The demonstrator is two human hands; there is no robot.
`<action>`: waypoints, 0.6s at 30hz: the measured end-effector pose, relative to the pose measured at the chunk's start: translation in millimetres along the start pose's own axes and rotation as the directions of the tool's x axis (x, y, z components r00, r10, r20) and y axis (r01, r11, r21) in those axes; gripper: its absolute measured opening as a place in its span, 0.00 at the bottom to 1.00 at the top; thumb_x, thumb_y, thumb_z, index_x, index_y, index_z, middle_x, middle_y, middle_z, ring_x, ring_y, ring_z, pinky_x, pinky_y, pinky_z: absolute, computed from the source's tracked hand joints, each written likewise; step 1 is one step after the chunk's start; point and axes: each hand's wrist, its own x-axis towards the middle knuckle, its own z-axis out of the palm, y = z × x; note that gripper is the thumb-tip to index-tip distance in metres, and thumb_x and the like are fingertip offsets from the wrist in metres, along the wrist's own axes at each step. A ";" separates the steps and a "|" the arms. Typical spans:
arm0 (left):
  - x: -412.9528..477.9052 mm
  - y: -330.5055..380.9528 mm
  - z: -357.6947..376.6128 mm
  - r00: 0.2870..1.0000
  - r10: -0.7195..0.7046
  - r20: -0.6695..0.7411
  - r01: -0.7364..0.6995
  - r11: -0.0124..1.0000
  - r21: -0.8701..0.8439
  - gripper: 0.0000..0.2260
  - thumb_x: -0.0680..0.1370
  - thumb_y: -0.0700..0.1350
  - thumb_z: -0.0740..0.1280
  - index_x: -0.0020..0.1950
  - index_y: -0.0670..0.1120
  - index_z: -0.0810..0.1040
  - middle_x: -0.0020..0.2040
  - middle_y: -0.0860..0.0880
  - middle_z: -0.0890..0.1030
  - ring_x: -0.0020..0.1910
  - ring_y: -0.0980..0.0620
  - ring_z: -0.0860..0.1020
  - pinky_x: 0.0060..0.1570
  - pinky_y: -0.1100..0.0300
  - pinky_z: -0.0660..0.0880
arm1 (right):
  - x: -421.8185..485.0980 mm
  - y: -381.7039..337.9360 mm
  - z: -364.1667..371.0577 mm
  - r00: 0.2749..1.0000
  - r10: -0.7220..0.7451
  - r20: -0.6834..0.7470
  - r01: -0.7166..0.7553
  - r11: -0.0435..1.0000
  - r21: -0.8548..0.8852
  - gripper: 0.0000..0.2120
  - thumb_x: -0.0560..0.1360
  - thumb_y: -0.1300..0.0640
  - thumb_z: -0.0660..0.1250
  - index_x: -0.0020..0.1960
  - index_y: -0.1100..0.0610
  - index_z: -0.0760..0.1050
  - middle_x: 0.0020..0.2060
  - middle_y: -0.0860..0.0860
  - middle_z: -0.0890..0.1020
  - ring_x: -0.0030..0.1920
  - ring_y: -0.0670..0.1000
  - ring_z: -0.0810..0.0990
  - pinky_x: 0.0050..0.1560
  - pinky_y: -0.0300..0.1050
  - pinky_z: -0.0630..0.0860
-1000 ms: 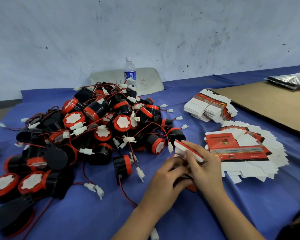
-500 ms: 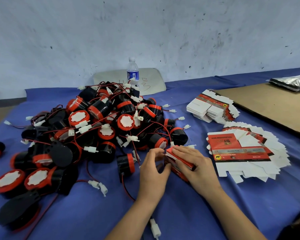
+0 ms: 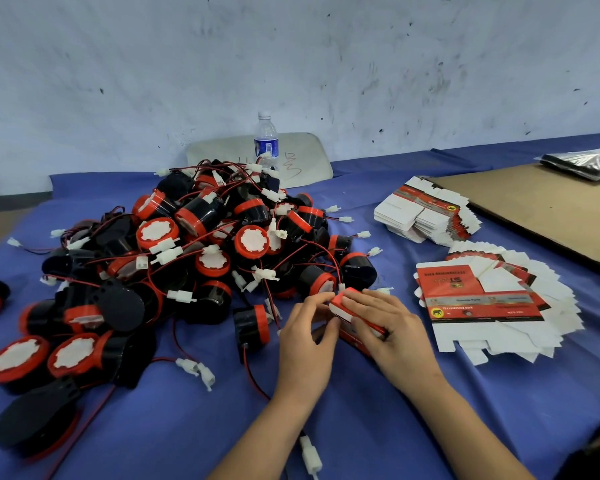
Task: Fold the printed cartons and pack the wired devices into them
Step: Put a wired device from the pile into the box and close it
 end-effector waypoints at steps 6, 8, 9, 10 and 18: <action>0.4 -0.2 0.0 0.999 0.030 0.010 -0.031 0.999 0.024 0.18 0.77 0.32 0.66 0.63 0.49 0.77 0.59 0.51 0.78 0.56 0.63 0.76 0.51 0.74 0.72 | -1.6 -3.4 -0.1 1.000 -0.013 -0.015 0.013 0.999 -0.042 0.17 0.76 0.64 0.69 0.61 0.50 0.80 0.60 0.43 0.80 0.65 0.48 0.75 0.67 0.39 0.68; 0.6 -0.7 -0.1 0.999 0.033 0.010 -0.033 0.999 0.020 0.18 0.77 0.32 0.66 0.63 0.50 0.77 0.59 0.51 0.78 0.56 0.65 0.76 0.50 0.75 0.71 | -1.6 -3.8 0.5 1.000 -0.020 -0.010 0.019 0.997 -0.075 0.17 0.76 0.64 0.69 0.61 0.50 0.80 0.61 0.43 0.80 0.65 0.49 0.75 0.66 0.40 0.69; 0.9 -1.2 -0.2 1.000 0.029 0.007 -0.029 1.000 0.009 0.18 0.77 0.32 0.66 0.62 0.50 0.77 0.58 0.51 0.78 0.56 0.65 0.76 0.50 0.75 0.71 | -1.2 -3.9 0.9 1.000 -0.027 -0.013 0.026 0.995 -0.097 0.17 0.76 0.63 0.69 0.61 0.50 0.80 0.61 0.43 0.80 0.65 0.49 0.76 0.65 0.41 0.70; 1.0 -1.6 -0.3 1.000 0.021 0.009 -0.021 1.000 -0.005 0.17 0.77 0.32 0.65 0.62 0.50 0.78 0.58 0.51 0.79 0.55 0.64 0.77 0.50 0.74 0.72 | -1.1 -4.0 1.1 0.999 -0.035 -0.021 0.033 0.993 -0.112 0.16 0.76 0.63 0.69 0.61 0.49 0.80 0.61 0.44 0.80 0.64 0.49 0.76 0.65 0.41 0.70; 0.8 0.4 0.1 1.000 0.025 0.017 -0.025 0.999 -0.035 0.16 0.77 0.30 0.63 0.56 0.49 0.77 0.55 0.50 0.81 0.54 0.58 0.79 0.48 0.72 0.73 | 0.5 -2.9 2.1 0.990 -0.072 -0.117 0.062 0.994 -0.094 0.16 0.73 0.63 0.66 0.58 0.51 0.82 0.57 0.41 0.80 0.59 0.49 0.79 0.59 0.37 0.71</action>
